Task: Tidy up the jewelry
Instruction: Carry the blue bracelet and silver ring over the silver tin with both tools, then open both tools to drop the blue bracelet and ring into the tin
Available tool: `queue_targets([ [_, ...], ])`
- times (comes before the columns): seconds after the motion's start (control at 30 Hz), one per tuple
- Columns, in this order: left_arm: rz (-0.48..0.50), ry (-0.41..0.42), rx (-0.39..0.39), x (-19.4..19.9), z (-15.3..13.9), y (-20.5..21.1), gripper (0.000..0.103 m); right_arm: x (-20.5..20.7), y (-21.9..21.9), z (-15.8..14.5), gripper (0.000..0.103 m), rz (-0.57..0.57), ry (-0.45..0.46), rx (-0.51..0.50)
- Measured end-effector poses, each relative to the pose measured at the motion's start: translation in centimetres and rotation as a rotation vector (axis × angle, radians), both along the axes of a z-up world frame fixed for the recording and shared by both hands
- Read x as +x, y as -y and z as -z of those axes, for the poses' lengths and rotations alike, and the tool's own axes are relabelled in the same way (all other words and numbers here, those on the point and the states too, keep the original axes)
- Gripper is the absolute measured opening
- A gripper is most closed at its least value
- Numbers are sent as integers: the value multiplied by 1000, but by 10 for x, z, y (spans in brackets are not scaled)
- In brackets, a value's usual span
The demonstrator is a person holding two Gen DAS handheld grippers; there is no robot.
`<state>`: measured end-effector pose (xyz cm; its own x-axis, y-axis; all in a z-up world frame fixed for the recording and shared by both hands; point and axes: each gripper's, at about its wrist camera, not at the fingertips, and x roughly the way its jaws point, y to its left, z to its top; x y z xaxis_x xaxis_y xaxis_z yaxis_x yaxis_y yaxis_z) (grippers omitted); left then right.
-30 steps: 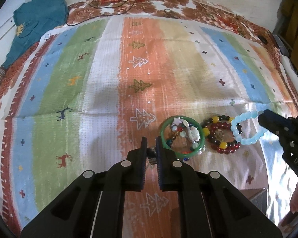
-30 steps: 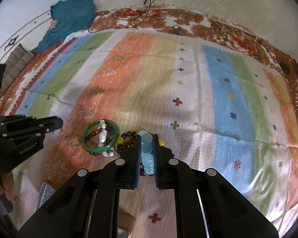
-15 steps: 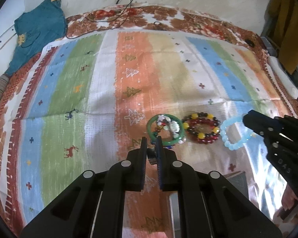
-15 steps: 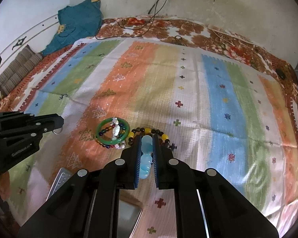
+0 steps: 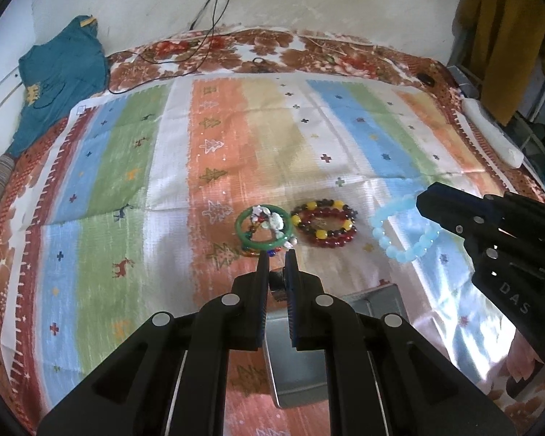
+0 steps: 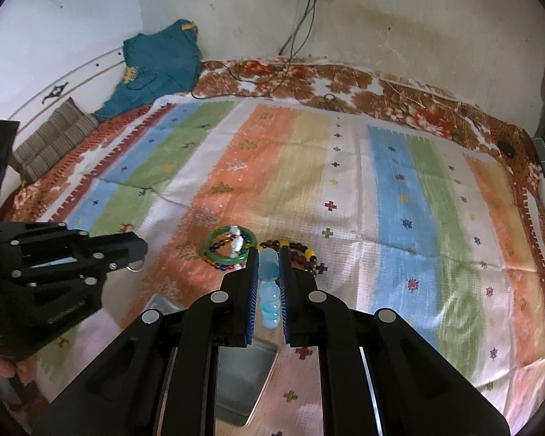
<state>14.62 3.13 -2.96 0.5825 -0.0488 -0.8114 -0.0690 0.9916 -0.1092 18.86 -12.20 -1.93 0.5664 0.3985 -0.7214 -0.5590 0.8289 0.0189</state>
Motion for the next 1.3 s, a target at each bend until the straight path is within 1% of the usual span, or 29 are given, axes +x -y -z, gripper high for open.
queue_targets([
  [0.17, 15, 16, 6, -14, -7, 7, 9, -16, 4, -3, 12, -9, -4, 12],
  [0.33, 17, 28, -6, -27, -12, 12, 9, -32, 9, -5, 12, -26, -9, 20],
  [0.47, 28, 28, -9, -35, -12, 19, 9, -40, 12, 2, 12, -29, -27, 12],
  [0.73, 32, 27, -20, -49, -13, 31, 9, -57, 15, 4, 12, -46, -43, 21],
  [0.77, 27, 28, -15, -50, -13, 31, 15, -58, 16, 4, 12, -42, -44, 19],
  [0.8, 22, 28, -10, -50, -13, 31, 25, -59, 17, 5, 12, -29, -43, 14],
  [0.87, 13, 31, -7, -51, -13, 29, 30, -58, 20, 6, 13, -11, -34, 0],
  [0.9, 6, 31, -9, -51, -13, 28, 30, -57, 23, 6, 15, 1, -30, -6],
  [0.93, -2, 31, -12, -50, -13, 26, 31, -57, 25, 6, 21, 8, -30, -8],
  [1.0, -15, 31, -14, -50, -12, 22, 36, -54, 29, 7, 28, 22, -35, -8],
  [1.1, -33, 21, -18, -47, -8, 15, 41, -47, 33, 10, 29, 42, -47, -9],
  [1.23, -65, -2, -20, -43, -1, 5, 43, -39, 35, 14, 36, 57, -65, -8],
  [1.3, -75, -7, -20, -42, 1, 2, 46, -36, 36, 15, 39, 63, -72, -3],
])
